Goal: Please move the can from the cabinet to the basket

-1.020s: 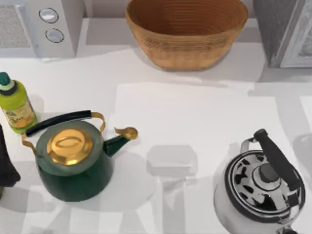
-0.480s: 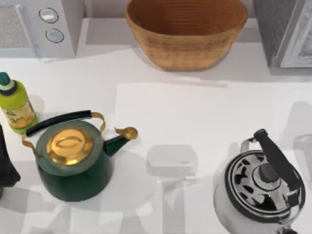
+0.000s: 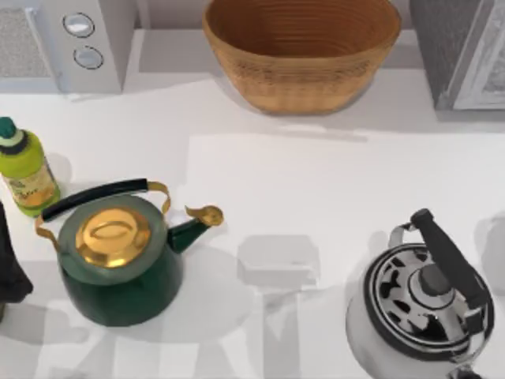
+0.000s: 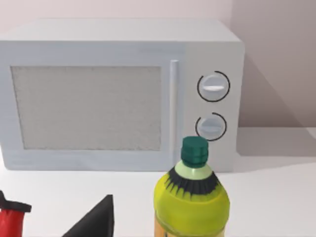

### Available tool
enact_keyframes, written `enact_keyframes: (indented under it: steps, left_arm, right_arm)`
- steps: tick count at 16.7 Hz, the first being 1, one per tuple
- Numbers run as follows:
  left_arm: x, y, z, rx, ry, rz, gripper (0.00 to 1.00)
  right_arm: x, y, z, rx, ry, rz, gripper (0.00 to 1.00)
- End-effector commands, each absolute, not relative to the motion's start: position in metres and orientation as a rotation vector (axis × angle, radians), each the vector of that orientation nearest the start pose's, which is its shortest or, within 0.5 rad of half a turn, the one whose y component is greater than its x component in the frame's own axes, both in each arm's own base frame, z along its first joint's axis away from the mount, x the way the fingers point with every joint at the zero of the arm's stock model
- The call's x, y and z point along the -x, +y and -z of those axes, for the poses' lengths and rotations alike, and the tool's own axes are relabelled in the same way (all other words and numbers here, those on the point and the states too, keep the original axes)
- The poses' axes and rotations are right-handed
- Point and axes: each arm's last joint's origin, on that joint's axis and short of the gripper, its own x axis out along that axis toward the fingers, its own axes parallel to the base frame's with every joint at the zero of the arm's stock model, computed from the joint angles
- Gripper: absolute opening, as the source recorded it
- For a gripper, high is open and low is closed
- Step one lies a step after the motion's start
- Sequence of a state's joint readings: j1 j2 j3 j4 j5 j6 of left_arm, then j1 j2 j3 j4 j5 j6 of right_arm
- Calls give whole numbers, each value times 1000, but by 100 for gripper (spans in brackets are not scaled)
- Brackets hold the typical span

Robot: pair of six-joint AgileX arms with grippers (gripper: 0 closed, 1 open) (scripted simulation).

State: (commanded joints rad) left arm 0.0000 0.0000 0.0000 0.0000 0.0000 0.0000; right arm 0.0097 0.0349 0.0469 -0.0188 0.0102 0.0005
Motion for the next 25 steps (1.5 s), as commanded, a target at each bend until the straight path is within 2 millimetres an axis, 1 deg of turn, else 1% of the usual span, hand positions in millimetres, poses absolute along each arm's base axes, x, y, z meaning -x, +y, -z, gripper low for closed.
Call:
enact_keyframes:
  steps: [1,3,8,9,10,12,15,17,18,19,21,23,25]
  left_arm:
    - [-106,-1,-160,0,0,0,100]
    - [-106,-1,-160,0,0,0,100]
    - [-106,-1,-160,0,0,0,100]
    - [-106,-1,-160,0,0,0,100]
    - [-106,-1,-160,0,0,0,100]
    - [-106,-1,-160,0,0,0,100]
    - [-106,-1,-160,0,0,0,100]
    - [-106,-1,-160,0,0,0,100]
    - [-106,-1,-160,0,0,0,100]
    - [-106,-1,-160,0,0,0,100]
    - [-106,-1,-160,0,0,0,100]
    - [-106,-1,-160,0,0,0,100]
    - [-106,-1,-160,0,0,0,100]
  right_arm:
    - [-105,-1,-165,0,3,0,0]
    - [-106,-1,-160,0,0,0,0]
    - [-106,-1,-157,-2,16,-2,0]
    - [-107,-1,-160,-2,11,-4,0]
    - [-107,0,-166,-2,3,-6,0]
    - [-108,2,-187,-3,-22,-11,0]
    - [-119,8,-232,-4,-51,-12,0]
    - [-138,15,-265,-5,-54,-9,0]
    - [-151,20,-281,-5,-53,-6,0]
    - [-167,26,-296,-5,-49,-4,0]
    - [-206,44,-321,-4,-40,-1,0]
    - [-252,69,-335,-2,-29,1,0]
    - [-299,100,-338,-1,-20,1,0]
